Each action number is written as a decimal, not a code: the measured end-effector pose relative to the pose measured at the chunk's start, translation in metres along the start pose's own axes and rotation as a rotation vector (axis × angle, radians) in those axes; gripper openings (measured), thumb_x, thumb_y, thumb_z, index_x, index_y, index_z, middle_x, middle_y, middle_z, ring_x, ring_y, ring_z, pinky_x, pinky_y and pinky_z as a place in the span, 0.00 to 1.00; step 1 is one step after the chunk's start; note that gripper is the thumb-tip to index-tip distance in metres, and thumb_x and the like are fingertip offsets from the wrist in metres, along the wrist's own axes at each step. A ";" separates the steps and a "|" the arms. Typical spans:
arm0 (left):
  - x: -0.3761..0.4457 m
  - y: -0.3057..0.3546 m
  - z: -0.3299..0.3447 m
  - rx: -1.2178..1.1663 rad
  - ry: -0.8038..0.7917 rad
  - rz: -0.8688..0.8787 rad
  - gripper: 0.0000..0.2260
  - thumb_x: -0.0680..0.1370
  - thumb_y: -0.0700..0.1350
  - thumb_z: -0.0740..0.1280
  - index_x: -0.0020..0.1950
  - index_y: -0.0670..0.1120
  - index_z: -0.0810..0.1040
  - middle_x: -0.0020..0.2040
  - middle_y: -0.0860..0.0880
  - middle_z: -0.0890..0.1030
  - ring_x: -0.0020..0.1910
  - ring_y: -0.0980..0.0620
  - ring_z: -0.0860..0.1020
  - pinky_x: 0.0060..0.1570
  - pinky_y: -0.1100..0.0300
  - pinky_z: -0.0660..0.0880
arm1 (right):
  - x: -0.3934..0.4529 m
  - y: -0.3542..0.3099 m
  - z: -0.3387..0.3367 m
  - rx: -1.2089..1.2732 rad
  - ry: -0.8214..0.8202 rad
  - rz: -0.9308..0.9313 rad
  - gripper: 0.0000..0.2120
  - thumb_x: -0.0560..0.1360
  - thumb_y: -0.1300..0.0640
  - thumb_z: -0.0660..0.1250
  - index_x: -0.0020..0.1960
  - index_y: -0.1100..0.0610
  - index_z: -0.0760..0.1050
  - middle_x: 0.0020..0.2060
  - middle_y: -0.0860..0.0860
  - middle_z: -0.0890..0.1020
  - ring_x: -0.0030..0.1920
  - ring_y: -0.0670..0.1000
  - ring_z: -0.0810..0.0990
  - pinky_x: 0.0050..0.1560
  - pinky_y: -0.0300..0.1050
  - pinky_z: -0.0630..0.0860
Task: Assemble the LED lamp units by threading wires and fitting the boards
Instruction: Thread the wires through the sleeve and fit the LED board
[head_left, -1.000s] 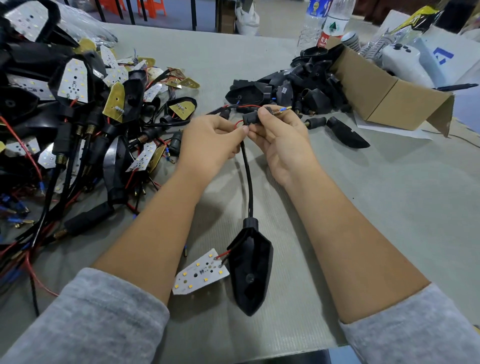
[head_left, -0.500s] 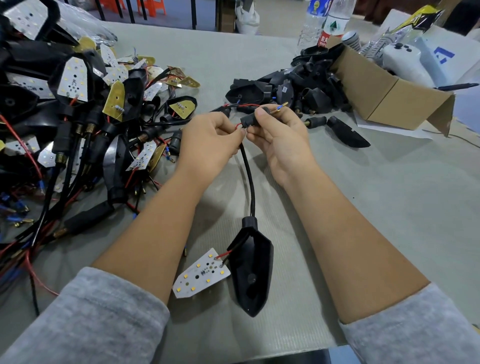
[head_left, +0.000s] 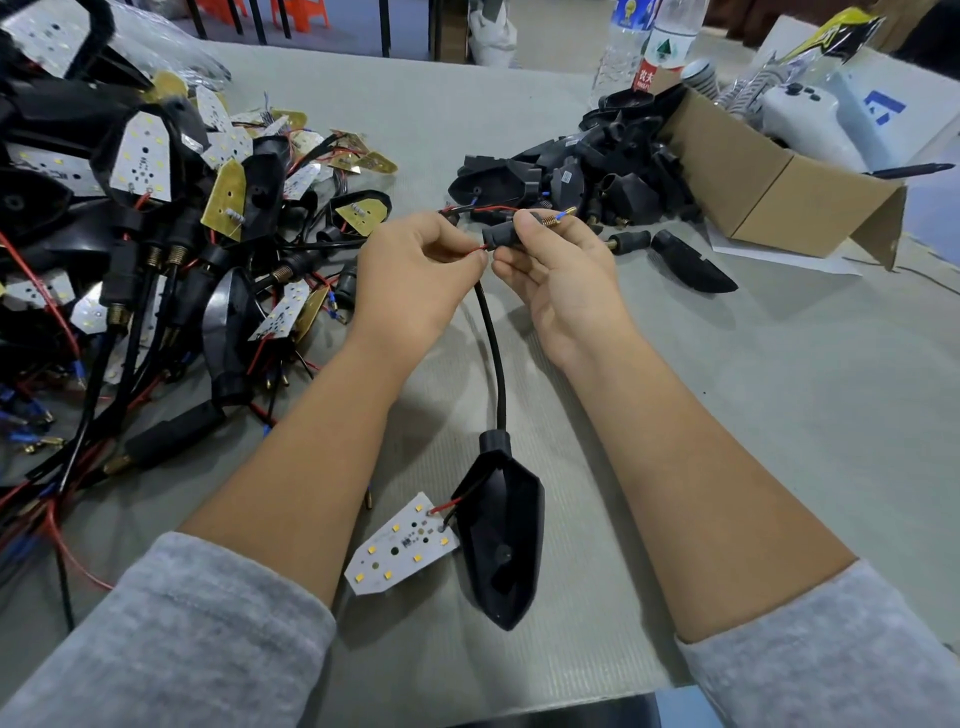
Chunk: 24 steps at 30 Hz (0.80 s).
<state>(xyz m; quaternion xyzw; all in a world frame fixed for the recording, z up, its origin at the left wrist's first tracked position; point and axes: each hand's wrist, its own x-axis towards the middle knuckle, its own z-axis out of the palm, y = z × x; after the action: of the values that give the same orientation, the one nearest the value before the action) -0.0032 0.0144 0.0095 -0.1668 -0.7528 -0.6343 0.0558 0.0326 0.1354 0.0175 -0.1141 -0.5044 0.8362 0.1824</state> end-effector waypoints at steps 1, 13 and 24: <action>0.000 0.000 0.000 0.000 -0.002 0.002 0.04 0.73 0.38 0.73 0.40 0.46 0.82 0.35 0.53 0.81 0.32 0.60 0.78 0.39 0.66 0.74 | 0.000 0.000 0.000 -0.002 -0.001 -0.001 0.06 0.78 0.66 0.65 0.43 0.58 0.74 0.35 0.54 0.80 0.33 0.48 0.79 0.39 0.40 0.80; -0.002 0.005 0.001 -0.019 0.006 -0.036 0.04 0.75 0.38 0.70 0.43 0.47 0.80 0.37 0.50 0.81 0.34 0.59 0.77 0.39 0.66 0.77 | 0.002 0.001 -0.001 -0.007 -0.046 0.004 0.06 0.79 0.65 0.65 0.44 0.58 0.75 0.34 0.52 0.83 0.33 0.48 0.80 0.41 0.40 0.81; -0.002 0.005 0.000 -0.070 -0.040 -0.075 0.03 0.76 0.38 0.69 0.43 0.43 0.81 0.35 0.46 0.81 0.32 0.56 0.77 0.40 0.62 0.78 | -0.001 0.000 0.001 -0.109 -0.018 -0.020 0.08 0.77 0.61 0.68 0.41 0.58 0.71 0.34 0.53 0.79 0.30 0.47 0.77 0.37 0.39 0.79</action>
<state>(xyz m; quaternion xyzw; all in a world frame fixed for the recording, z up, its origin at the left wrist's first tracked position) 0.0003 0.0150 0.0132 -0.1532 -0.7369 -0.6583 0.0109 0.0328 0.1344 0.0180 -0.1115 -0.5520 0.8066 0.1798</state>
